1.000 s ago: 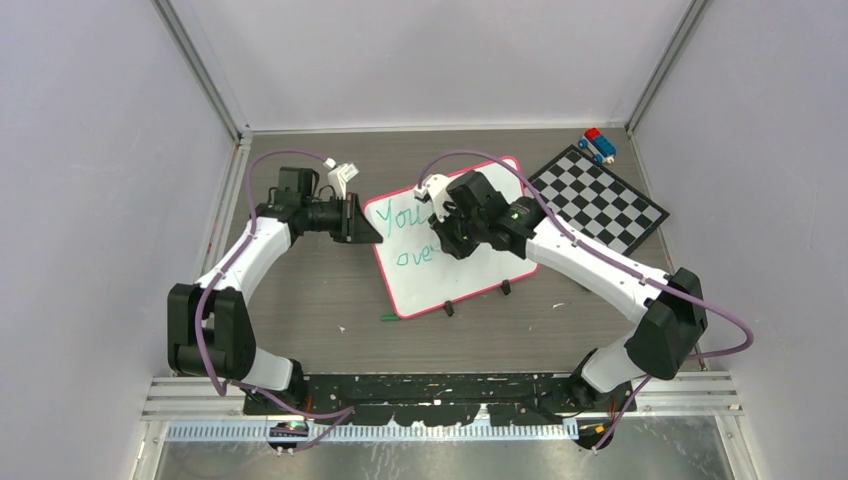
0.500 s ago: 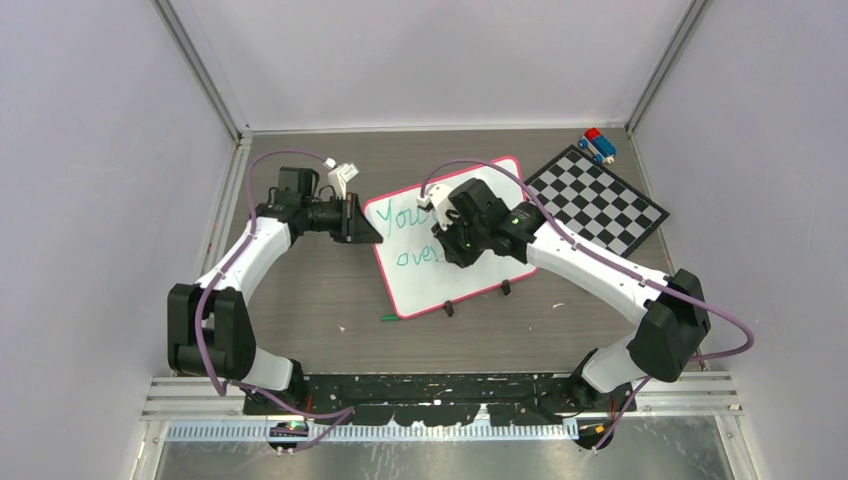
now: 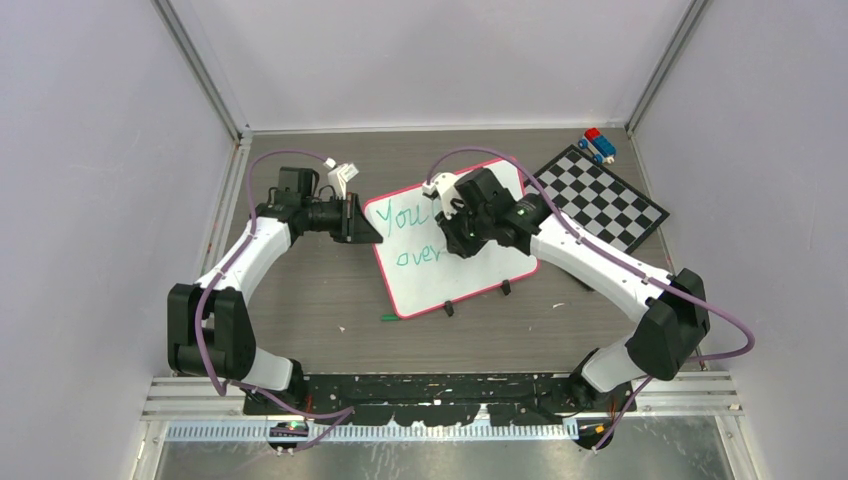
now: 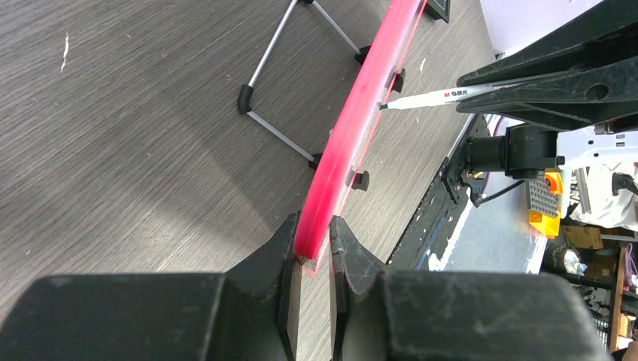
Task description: Write a sentence on the whiteboard
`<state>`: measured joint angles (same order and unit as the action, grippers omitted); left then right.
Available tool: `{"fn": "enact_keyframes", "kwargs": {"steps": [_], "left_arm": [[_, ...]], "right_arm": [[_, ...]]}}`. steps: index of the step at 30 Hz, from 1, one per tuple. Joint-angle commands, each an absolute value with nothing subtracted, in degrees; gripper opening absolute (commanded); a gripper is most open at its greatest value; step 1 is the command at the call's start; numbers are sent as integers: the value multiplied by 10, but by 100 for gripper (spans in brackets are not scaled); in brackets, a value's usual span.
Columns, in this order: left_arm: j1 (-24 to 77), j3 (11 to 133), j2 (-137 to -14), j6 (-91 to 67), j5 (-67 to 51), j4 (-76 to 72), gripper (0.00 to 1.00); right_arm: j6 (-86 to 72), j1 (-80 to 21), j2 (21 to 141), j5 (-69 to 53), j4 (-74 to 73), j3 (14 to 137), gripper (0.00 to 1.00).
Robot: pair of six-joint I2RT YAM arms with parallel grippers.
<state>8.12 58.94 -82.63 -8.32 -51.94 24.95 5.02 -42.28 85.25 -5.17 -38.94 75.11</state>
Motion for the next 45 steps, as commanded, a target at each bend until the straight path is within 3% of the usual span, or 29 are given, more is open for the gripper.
{"fn": "enact_keyframes", "kwargs": {"steps": [1, 45], "left_arm": [[82, 608, -825, -72, -483, 254, 0], [82, 612, -831, -69, -492, 257, 0]], "right_arm": [[52, -414, 857, -37, -361, 778, 0], [20, -387, 799, -109, -406, 768, 0]]}}
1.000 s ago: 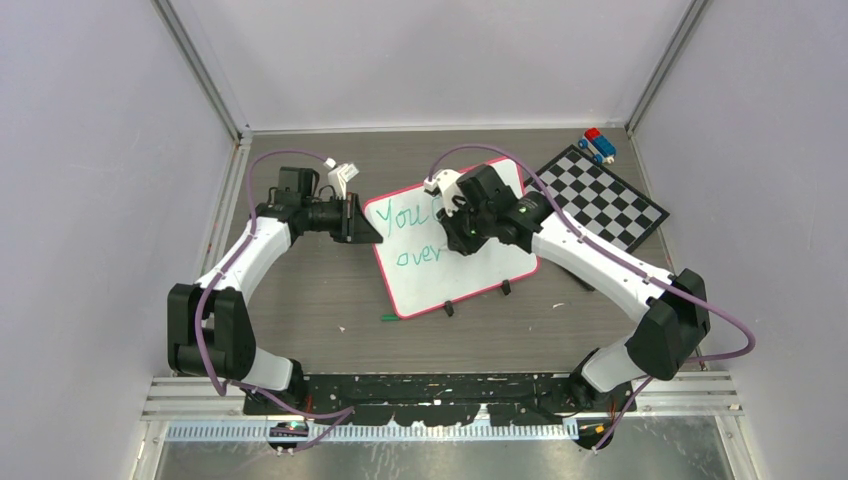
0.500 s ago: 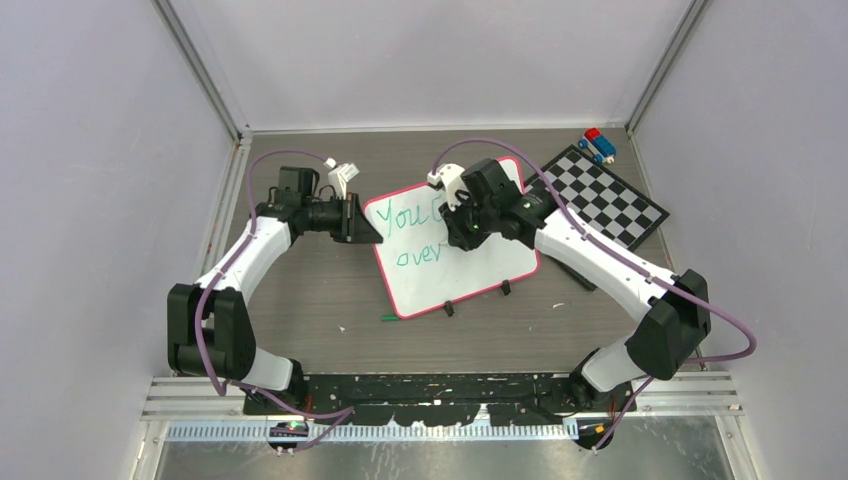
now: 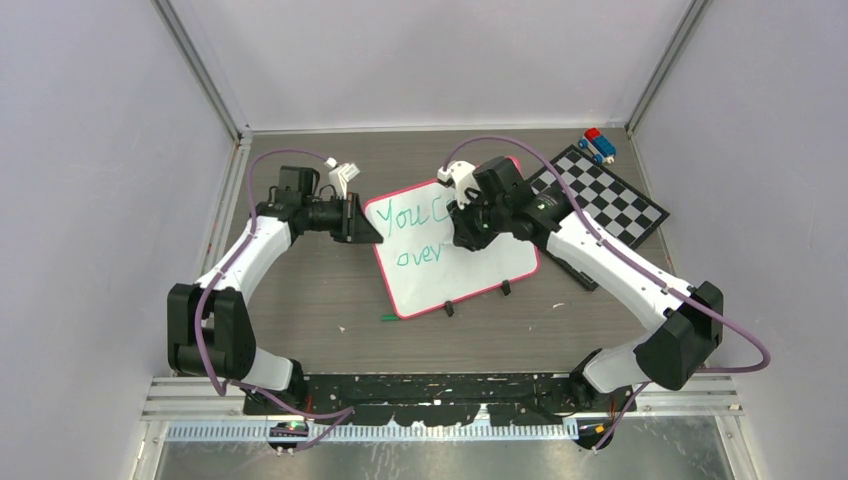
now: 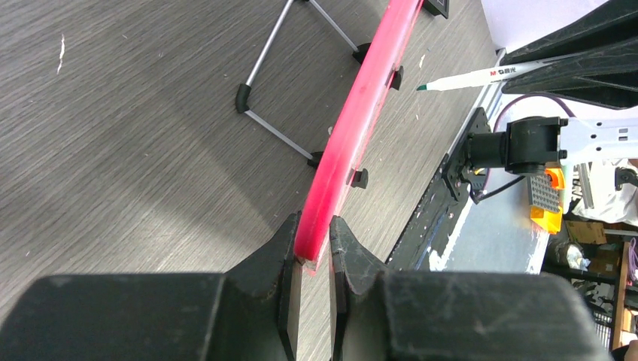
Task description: Write a sentence on the whiteboard
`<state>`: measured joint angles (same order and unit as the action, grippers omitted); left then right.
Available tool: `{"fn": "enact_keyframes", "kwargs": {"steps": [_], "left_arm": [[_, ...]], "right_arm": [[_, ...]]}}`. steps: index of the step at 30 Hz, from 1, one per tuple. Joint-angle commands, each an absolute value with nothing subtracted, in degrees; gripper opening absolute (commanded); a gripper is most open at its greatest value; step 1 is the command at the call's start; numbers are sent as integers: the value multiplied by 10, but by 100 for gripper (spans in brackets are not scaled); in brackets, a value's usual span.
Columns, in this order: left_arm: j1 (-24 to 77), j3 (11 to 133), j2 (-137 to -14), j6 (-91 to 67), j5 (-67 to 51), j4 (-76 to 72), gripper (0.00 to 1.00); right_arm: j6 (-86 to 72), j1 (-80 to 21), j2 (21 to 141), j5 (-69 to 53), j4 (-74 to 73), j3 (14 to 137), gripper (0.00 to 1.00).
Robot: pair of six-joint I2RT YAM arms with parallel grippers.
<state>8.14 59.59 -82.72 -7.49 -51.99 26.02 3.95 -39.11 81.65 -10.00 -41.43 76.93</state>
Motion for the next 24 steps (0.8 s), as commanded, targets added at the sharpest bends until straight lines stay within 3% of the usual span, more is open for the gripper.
{"fn": "enact_keyframes", "kwargs": {"steps": [1, 24], "left_arm": [[82, 613, -831, -69, -493, 257, 0], [82, 611, -831, -73, -494, 251, 0]], "right_arm": [[18, -387, 800, -106, -403, 766, 0], [12, -388, 827, -45, -352, 750, 0]]}}
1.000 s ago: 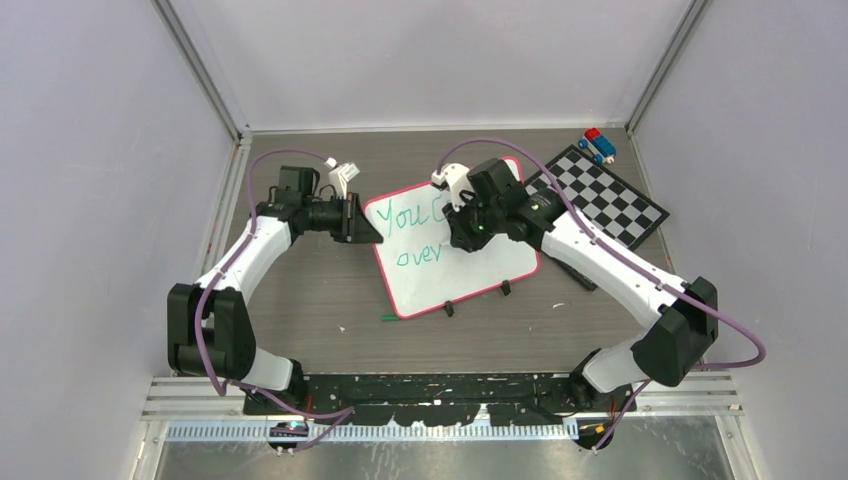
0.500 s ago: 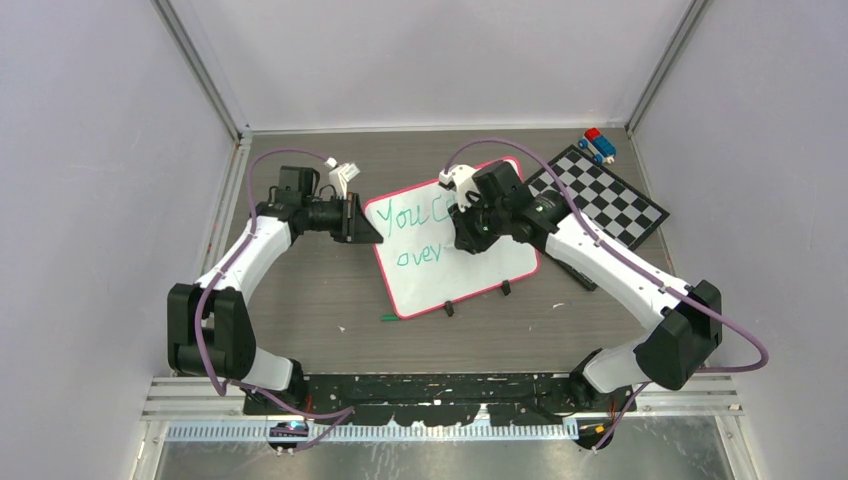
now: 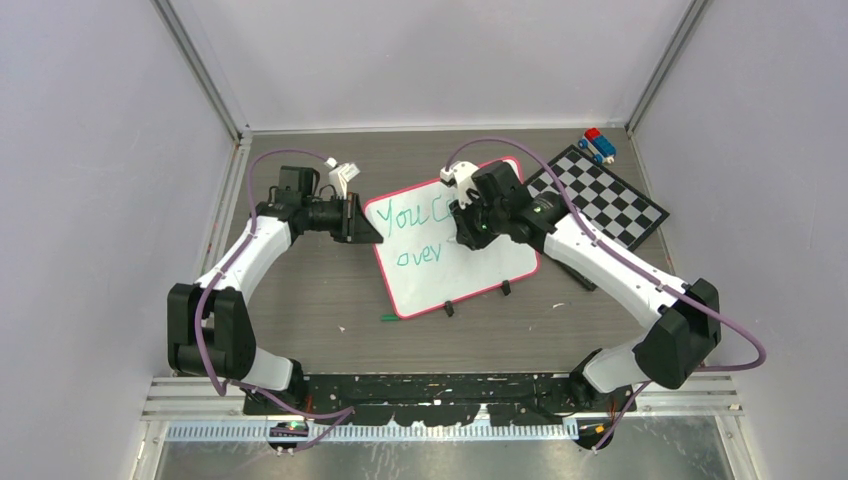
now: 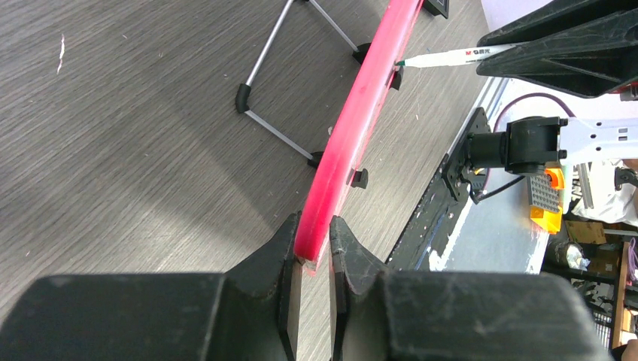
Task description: Write a sentence on the whiteboard
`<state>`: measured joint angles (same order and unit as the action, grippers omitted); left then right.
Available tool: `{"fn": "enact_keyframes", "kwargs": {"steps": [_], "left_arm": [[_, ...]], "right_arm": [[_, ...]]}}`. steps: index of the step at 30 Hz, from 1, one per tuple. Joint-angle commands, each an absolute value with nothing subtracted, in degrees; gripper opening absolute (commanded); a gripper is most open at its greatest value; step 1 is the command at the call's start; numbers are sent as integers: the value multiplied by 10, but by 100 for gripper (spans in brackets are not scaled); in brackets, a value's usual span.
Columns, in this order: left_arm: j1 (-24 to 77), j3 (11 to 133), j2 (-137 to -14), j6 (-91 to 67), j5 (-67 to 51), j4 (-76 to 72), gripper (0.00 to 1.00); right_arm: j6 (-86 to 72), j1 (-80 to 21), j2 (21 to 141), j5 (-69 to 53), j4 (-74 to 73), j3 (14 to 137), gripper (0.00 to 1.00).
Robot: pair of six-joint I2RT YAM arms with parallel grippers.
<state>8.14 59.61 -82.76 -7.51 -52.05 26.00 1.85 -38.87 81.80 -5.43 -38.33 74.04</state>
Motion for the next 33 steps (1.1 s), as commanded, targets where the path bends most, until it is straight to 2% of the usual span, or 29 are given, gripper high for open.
{"fn": "enact_keyframes", "kwargs": {"steps": [1, 13, 24, 33], "left_arm": [[82, 610, -831, -73, -494, 250, 0], [82, 608, -829, -68, -490, 253, 0], [82, 611, -833, -72, -490, 249, 0], [82, 611, -830, -73, -491, 250, 0]], "right_arm": [[12, -388, 830, -46, -352, 753, 0], [12, -392, 847, -61, -350, 751, 0], [26, -390, 817, -47, -364, 726, 0], [40, -374, 804, -53, -395, 751, 0]]}}
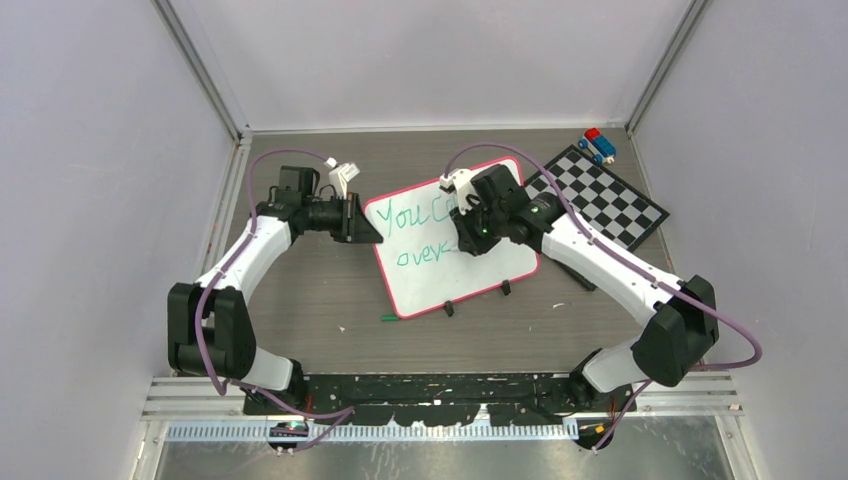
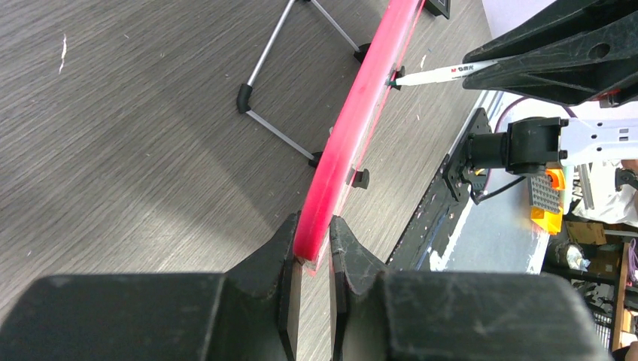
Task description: Write a sentence on the whiteboard
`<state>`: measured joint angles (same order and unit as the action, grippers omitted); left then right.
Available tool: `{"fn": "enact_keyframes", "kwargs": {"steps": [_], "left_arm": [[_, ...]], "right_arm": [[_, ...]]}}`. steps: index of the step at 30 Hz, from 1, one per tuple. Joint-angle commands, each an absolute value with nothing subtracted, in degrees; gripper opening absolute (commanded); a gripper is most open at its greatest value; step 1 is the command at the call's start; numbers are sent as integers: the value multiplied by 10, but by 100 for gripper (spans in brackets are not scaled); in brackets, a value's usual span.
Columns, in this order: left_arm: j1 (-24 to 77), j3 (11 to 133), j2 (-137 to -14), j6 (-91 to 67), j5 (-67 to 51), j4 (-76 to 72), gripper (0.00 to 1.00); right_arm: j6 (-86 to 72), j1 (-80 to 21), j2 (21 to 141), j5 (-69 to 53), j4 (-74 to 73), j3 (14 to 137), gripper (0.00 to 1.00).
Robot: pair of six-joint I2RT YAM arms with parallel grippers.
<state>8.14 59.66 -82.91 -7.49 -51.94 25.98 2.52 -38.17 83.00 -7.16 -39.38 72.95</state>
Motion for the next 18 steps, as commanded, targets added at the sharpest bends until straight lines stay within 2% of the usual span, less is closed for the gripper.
{"fn": "enact_keyframes", "kwargs": {"steps": [1, 18], "left_arm": [[82, 612, -830, -73, -491, 250, 0], [82, 613, -827, -71, -492, 252, 0]], "right_arm": [[40, -373, 801, -56, -397, 753, 0], [33, -369, 819, -49, -380, 770, 0]]}}
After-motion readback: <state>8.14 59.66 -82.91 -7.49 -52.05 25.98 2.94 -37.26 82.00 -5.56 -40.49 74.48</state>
